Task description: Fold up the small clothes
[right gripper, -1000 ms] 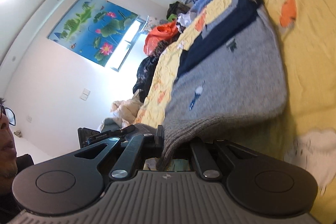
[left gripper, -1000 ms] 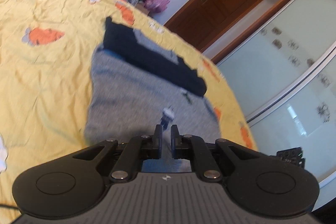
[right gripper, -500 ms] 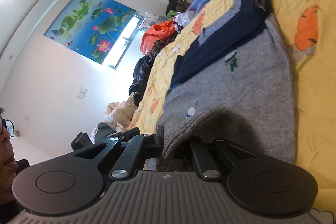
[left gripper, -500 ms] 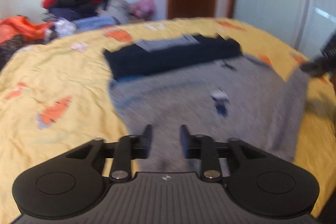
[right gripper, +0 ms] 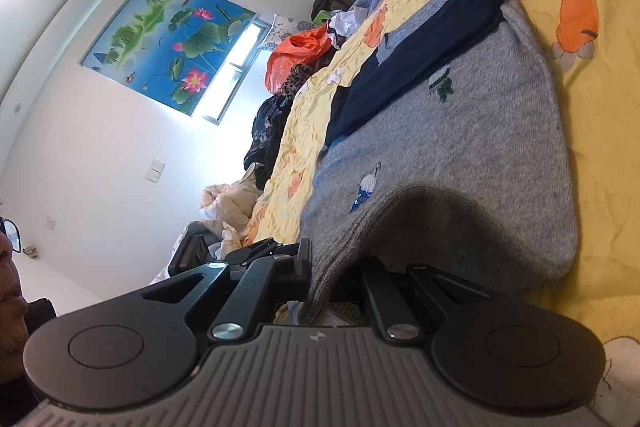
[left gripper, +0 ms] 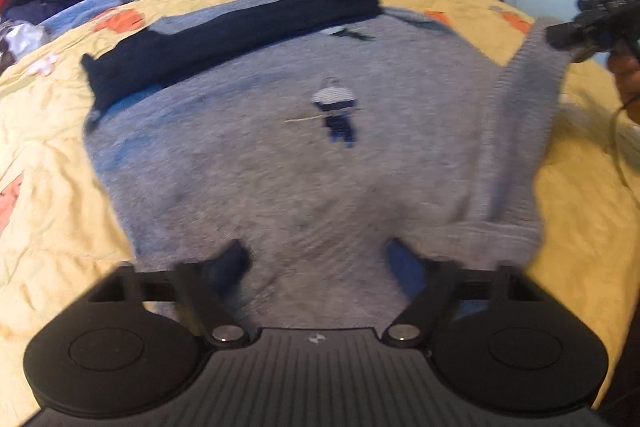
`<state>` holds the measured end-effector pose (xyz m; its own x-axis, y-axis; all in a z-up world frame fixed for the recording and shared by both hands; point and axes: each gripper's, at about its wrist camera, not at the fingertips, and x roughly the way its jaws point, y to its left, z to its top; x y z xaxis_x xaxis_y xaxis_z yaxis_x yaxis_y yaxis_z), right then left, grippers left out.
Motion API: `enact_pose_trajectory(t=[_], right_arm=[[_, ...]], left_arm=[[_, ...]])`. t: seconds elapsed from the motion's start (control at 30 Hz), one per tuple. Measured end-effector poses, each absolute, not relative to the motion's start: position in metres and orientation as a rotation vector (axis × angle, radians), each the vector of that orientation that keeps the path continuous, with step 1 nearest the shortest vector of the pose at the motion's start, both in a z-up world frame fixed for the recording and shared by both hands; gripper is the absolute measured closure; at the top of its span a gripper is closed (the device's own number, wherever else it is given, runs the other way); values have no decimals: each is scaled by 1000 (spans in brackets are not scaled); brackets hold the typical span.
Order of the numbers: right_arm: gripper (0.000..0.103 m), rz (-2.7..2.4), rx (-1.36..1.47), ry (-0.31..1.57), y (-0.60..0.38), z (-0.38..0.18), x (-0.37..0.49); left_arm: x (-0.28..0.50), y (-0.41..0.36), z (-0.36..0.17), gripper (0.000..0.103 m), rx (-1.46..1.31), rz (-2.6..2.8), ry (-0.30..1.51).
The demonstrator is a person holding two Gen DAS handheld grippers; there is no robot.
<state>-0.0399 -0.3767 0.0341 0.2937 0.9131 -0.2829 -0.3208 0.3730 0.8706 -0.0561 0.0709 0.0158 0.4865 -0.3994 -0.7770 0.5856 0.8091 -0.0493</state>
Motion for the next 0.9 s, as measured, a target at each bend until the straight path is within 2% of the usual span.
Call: enact_pose_trajectory(t=[0.03,0.1,0.23,0.53,0.73,0.9], right_arm=[[89,949,794,909,-377,34,-41],[89,948,796,907,-378,34,-42],[89,945,803,905,-380,33,-41],[88,926,810,899,-384,32,-37],[88,906,805,852,-390,42,-24],[88,893,753,754,-390,70,32]], left_arm=[[-58,71,19,67,232,-624,885],[-63,71,22,79,237,-637,893],[-67,78,24,90,206,-597,878],[-58,94,28,94,-10,-505,828],[-36,102,59,94,-112,-466,701],[18,109,93,94,-103,-408,558]])
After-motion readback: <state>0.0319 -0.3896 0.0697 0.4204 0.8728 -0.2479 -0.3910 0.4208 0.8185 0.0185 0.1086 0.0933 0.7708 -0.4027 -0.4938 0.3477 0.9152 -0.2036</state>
